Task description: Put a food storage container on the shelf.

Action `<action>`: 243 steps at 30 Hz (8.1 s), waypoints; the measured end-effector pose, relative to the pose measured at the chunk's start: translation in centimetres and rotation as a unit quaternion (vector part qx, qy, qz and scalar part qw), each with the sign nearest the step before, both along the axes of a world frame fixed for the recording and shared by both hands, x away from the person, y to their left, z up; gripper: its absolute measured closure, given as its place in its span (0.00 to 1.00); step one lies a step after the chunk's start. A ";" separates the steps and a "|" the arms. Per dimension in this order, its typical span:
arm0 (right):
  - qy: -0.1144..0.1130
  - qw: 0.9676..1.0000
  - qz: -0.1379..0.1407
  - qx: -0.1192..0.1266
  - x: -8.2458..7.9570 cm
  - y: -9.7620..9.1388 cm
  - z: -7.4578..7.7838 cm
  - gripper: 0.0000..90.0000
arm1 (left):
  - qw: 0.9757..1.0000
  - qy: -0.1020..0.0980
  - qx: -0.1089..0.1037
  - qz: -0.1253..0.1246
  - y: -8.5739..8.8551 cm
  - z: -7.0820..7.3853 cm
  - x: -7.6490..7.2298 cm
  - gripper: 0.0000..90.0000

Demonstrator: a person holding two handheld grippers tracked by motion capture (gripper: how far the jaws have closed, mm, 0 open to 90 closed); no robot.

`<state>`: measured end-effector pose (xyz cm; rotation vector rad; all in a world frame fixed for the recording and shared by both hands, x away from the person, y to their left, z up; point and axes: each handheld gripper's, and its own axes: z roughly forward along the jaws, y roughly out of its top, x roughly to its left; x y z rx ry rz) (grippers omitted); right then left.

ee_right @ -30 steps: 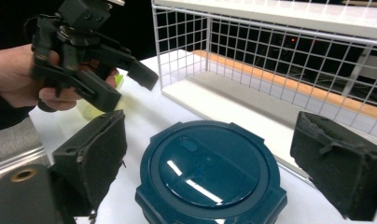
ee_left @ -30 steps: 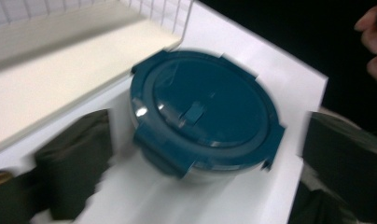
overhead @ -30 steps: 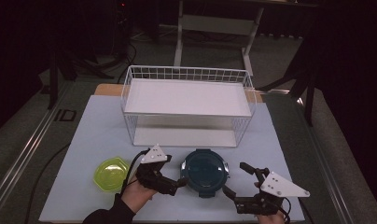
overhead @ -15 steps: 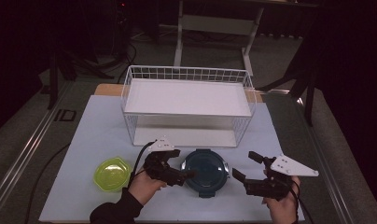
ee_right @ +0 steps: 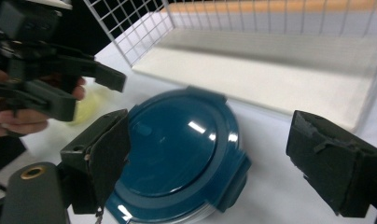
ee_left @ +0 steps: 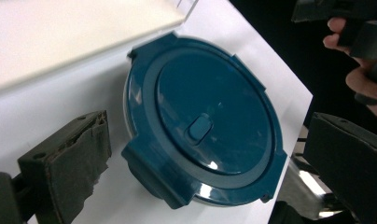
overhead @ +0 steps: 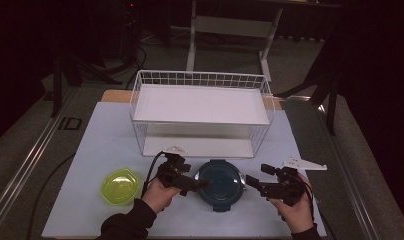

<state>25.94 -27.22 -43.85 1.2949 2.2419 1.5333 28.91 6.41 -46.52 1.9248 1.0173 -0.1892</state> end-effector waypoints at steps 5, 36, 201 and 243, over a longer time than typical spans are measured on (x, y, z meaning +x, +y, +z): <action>0.033 0.999 0.010 0.004 0.1 0.1 -0.8 0.15 | 0.999 0.041 -0.009 0.013 0.3 -1.3 0.3 0.04; 0.174 0.984 0.002 0.024 2.3 -0.8 -4.1 0.43 | 0.967 0.239 -0.081 0.044 2.0 -5.4 1.8 0.55; 0.183 0.979 -0.039 0.076 17.0 6.9 13.2 0.55 | 0.974 0.118 -0.138 0.137 8.0 13.2 13.0 0.48; 0.096 0.994 0.051 0.002 9.7 12.0 11.7 1.00 | 0.971 -0.201 0.044 0.124 8.2 11.3 -0.4 0.00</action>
